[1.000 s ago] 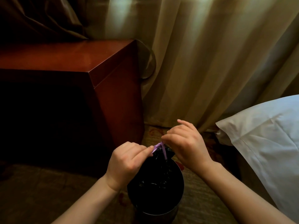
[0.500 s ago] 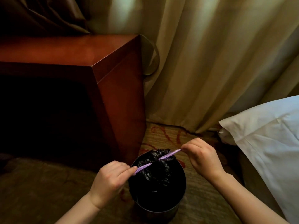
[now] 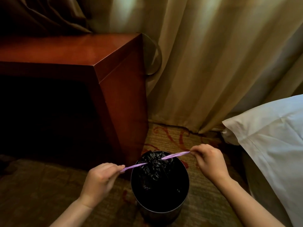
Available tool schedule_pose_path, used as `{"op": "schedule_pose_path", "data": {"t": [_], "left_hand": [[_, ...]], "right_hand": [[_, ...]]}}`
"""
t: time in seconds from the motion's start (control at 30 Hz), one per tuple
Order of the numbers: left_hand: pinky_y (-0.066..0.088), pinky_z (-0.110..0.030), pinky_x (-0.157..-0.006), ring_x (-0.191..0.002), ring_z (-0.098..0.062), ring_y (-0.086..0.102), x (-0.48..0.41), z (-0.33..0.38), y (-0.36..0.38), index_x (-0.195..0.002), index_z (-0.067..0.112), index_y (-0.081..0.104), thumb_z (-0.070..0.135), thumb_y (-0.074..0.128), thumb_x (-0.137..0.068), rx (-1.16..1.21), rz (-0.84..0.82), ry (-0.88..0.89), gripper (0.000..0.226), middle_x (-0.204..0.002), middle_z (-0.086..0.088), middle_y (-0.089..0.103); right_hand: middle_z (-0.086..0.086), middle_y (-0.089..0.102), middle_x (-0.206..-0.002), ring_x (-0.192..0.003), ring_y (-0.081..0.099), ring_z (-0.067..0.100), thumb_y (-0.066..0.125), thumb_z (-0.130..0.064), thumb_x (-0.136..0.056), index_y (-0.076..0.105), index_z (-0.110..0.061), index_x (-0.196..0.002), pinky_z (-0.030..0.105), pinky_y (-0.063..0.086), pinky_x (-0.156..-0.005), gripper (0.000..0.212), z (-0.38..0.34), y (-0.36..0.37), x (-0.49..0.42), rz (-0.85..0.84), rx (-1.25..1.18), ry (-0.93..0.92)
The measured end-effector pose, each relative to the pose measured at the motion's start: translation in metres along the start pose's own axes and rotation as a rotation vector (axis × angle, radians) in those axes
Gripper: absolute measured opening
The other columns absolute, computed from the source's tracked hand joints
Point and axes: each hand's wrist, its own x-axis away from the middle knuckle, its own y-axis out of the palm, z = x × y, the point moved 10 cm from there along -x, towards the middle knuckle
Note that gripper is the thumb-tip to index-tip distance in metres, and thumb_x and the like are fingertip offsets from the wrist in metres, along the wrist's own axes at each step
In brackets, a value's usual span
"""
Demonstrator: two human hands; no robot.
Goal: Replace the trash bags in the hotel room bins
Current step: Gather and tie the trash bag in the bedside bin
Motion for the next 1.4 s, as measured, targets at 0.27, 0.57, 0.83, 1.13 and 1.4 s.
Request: {"op": "schedule_pose_path", "data": {"t": [0.27,0.57,0.83,1.13,1.4], "left_hand": [[0.051,-0.02,-0.084,-0.104,-0.002,0.063,-0.004,0.004,0.036,-0.107,0.046,0.069,0.035,0.081,-0.069,0.555,-0.067,-0.481,0.041,-0.109,0.023,0.065],[0.04,-0.028,-0.106,-0.131,-0.006,0.043,-0.014,0.027,0.08,-0.149,0.037,0.026,0.064,0.077,-0.059,0.187,-0.258,-0.611,0.107,-0.141,0.016,0.042],[0.054,-0.022,-0.079,-0.088,-0.004,0.072,-0.021,0.015,0.073,-0.093,0.031,0.075,0.011,0.09,-0.063,0.626,-0.114,-0.702,0.038,-0.091,0.014,0.076],[0.053,-0.018,-0.08,-0.09,-0.002,0.071,-0.071,0.039,0.012,-0.098,0.028,0.076,0.009,0.084,-0.072,0.591,0.052,-0.519,0.033,-0.093,0.015,0.076],[0.054,-0.023,-0.086,-0.092,0.001,0.069,-0.133,0.087,-0.058,-0.098,0.036,0.073,0.014,0.084,-0.073,0.542,-0.045,-0.486,0.035,-0.095,0.019,0.075]], "right_hand": [[-0.008,0.074,-0.084,-0.08,0.068,0.003,0.078,-0.019,-0.076,0.072,-0.03,-0.082,0.034,0.058,-0.076,0.014,-0.008,0.037,0.006,-0.284,-0.489,0.275],[-0.014,0.029,-0.159,-0.145,0.025,0.002,0.072,-0.063,-0.073,0.02,-0.049,-0.152,0.032,0.026,-0.119,0.095,-0.064,0.086,0.016,-0.721,-0.31,-0.052],[-0.006,0.075,-0.097,-0.092,0.069,0.001,0.086,-0.024,-0.074,0.074,-0.023,-0.103,0.026,0.054,-0.086,0.031,-0.061,0.077,0.004,-0.554,-0.573,0.134],[-0.014,0.076,-0.083,-0.08,0.069,-0.004,0.081,-0.007,-0.077,0.075,-0.027,-0.089,0.012,0.051,-0.075,0.024,-0.085,0.02,-0.03,-0.246,-0.729,0.116],[-0.009,0.076,-0.082,-0.076,0.07,-0.002,0.078,-0.007,-0.081,0.077,-0.013,-0.097,0.011,0.049,-0.064,0.017,-0.116,-0.058,-0.06,-0.212,-0.74,0.222]]}}
